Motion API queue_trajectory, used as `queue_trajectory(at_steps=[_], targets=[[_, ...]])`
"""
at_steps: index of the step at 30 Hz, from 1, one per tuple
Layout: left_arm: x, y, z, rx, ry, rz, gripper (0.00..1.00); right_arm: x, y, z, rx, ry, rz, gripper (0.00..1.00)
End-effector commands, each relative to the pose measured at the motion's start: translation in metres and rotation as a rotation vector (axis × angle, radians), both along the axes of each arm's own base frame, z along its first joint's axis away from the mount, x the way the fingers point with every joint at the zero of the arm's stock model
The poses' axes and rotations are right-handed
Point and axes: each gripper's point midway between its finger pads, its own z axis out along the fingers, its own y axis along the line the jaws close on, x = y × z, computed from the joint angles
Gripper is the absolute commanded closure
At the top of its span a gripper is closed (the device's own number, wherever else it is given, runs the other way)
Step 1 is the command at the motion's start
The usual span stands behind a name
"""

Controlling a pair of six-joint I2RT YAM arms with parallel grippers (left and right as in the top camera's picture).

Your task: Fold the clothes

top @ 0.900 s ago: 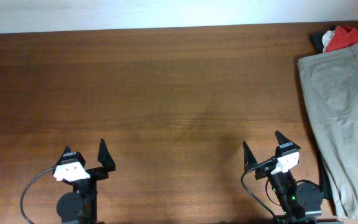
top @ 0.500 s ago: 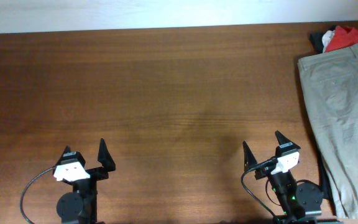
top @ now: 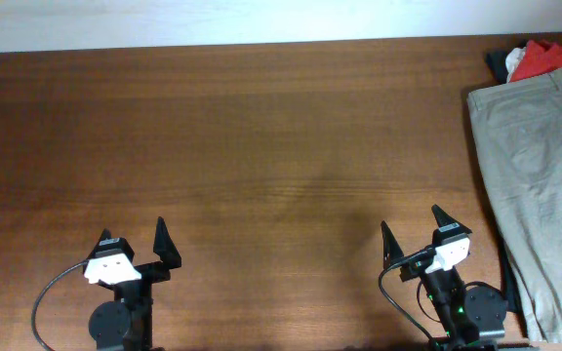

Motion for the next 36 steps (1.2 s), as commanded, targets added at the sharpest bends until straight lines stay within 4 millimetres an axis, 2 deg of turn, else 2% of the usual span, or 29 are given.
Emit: queue_trajectory(at_steps=[1, 7, 10, 12, 13, 16, 18, 20, 22, 25, 29, 32, 36], targets=[[0.0, 0.001, -0.003, 0.006, 0.007, 0.005, 0.01, 0.0, -0.002, -0.002, -0.003, 0.004, -0.011, 0.01], [0.0, 0.001, -0.003, 0.006, 0.007, 0.005, 0.01, 0.0, -0.002, 0.001, -0.002, -0.011, -0.006, 0.01], [0.0, 0.001, -0.003, 0.005, 0.007, 0.005, 0.01, -0.012, 0.03, 0.018, 0.033, -0.069, 0.187, 0.01], [0.0, 0.001, -0.003, 0.005, 0.007, 0.005, 0.01, -0.031, 0.06, 0.018, 0.091, -0.038, 0.396, 0.01], [0.0, 0.001, -0.003, 0.006, 0.007, 0.005, 0.01, -0.038, 0.068, 0.02, 0.087, -0.049, 0.462, 0.01], [0.0, 0.001, -0.003, 0.005, 0.007, 0.005, 0.01, -0.064, 0.09, 0.04, 0.048, -0.151, 0.649, 0.01], [0.0, 0.001, -0.003, 0.006, 0.007, 0.005, 0.01, -0.07, 0.093, 0.048, 0.028, -0.2, 0.687, 0.01], [0.0, 0.001, -0.003, 0.006, 0.007, 0.005, 0.01, -0.069, 0.092, 0.049, 0.028, -0.205, 0.675, 0.01], [0.0, 0.001, -0.003, 0.005, 0.007, 0.005, 0.01, -0.056, 0.082, 0.051, 0.039, -0.208, 0.582, 0.01], [0.0, 0.001, -0.003, 0.005, 0.007, 0.005, 0.01, -0.045, 0.067, 0.068, 0.037, -0.282, 0.46, 0.01], [0.0, 0.001, -0.003, 0.006, 0.007, 0.005, 0.01, -0.031, 0.048, 0.08, 0.051, -0.305, 0.32, 0.01], [0.0, 0.001, -0.003, 0.005, 0.007, 0.005, 0.01, -0.025, 0.034, 0.112, -0.002, -0.39, 0.223, 0.01], [0.0, 0.001, -0.003, 0.006, 0.007, 0.005, 0.01, 0.012, 0.002, 0.151, -0.015, -0.342, 0.009, 0.01]])
